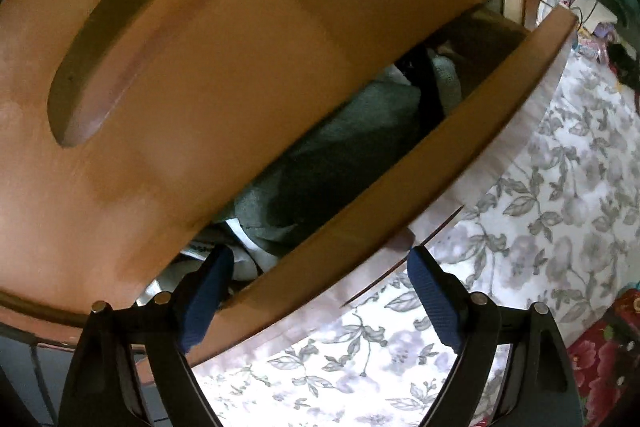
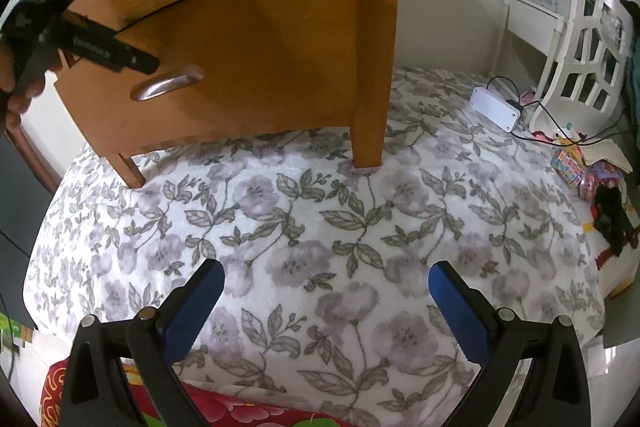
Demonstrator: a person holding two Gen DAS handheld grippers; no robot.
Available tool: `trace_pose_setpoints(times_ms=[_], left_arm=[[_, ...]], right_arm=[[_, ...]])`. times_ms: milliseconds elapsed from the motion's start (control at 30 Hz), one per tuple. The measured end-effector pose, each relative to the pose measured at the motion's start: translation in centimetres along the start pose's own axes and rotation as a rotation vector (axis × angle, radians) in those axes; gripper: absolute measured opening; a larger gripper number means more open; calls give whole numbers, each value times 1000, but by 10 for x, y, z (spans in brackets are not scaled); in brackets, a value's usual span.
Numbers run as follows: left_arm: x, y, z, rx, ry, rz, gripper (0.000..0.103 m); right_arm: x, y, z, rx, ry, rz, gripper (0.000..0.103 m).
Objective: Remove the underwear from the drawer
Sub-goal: 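Pull the lower drawer outward with the left tool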
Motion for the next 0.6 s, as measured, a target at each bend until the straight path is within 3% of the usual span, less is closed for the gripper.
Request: trace_pose_setpoints(times_ms=[600], left_arm=[[-29, 21, -47, -55, 41, -15, 89]], right_arm=[[-1, -7, -22, 2, 19, -14, 103]])
Point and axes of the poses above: each gripper's, at about its wrist camera, not at the fingertips, and z roughly the way its jaws point, y to its right, x to its top, the point moved 4 cm from there along z, roughly the way its jaws point, and after that the axes turned 11 degrees about y, right-handed, at the moved point
